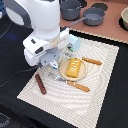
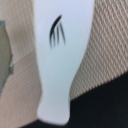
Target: Interact with the objects in diverse but meaningful ways.
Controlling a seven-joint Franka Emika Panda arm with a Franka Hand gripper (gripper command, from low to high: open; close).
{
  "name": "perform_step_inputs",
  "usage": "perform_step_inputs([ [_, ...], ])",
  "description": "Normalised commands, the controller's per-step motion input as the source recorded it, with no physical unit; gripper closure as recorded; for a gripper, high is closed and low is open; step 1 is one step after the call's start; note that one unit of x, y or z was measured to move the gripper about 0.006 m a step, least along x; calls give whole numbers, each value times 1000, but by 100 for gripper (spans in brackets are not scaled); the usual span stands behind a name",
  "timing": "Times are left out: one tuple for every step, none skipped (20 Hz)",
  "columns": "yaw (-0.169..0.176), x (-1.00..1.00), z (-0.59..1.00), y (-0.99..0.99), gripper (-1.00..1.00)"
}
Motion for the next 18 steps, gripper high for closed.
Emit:
perform_step_inputs([
  [-15,-263,-549,-66,100],
  [-15,-231,-529,-54,100],
  [-14,-234,-509,-74,100],
  [-17,-226,-497,-63,100],
  [-17,-214,-443,-89,100],
  [-11,-226,-77,-60,100],
  [-5,-243,357,-11,100],
  [-19,-380,857,0,100],
  [-20,-417,1000,0,100],
  [-47,-451,1000,3,100],
  [-70,-383,1000,0,100],
  [-92,-211,1000,0,100],
  [-115,0,1000,-9,100],
  [-140,386,1000,-166,100],
  [-137,586,1000,-183,100],
  [-132,646,1000,-206,100],
  [-132,646,1000,-209,100],
  [-133,651,1000,-211,100],
])
